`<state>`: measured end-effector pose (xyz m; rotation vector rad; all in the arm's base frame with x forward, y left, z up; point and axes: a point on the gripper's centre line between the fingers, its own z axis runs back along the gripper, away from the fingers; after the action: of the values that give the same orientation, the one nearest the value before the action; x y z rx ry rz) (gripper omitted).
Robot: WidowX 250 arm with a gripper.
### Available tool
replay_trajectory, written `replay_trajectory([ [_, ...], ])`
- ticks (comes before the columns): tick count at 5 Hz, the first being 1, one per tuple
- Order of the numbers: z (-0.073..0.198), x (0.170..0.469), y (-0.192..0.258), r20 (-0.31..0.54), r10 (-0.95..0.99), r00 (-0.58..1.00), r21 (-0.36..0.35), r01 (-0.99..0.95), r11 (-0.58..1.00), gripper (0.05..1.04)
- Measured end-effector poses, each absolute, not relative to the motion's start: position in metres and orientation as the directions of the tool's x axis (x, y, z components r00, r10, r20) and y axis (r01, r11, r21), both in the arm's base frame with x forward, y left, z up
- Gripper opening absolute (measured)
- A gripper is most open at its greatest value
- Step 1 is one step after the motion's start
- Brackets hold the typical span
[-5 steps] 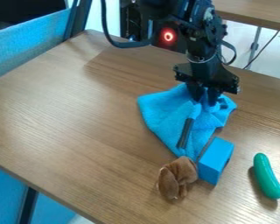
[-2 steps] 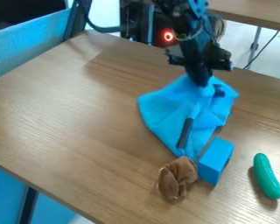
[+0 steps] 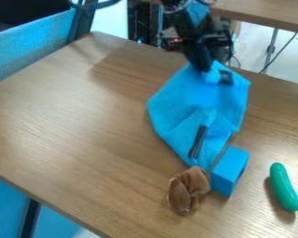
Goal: Unfold the cloth from the top left to bottom right
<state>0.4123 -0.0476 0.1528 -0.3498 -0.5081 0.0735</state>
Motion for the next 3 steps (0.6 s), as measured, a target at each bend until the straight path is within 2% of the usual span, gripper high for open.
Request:
replay_trajectory([
  [2, 0.15, 0.385, -0.009, 0.288, 0.269, 0.919, -0.483, -0.104, 0.87, 0.05],
  [3, 0.149, 0.37, 0.002, 0.216, 0.239, 0.947, -0.501, -0.103, 0.859, 0.05],
])
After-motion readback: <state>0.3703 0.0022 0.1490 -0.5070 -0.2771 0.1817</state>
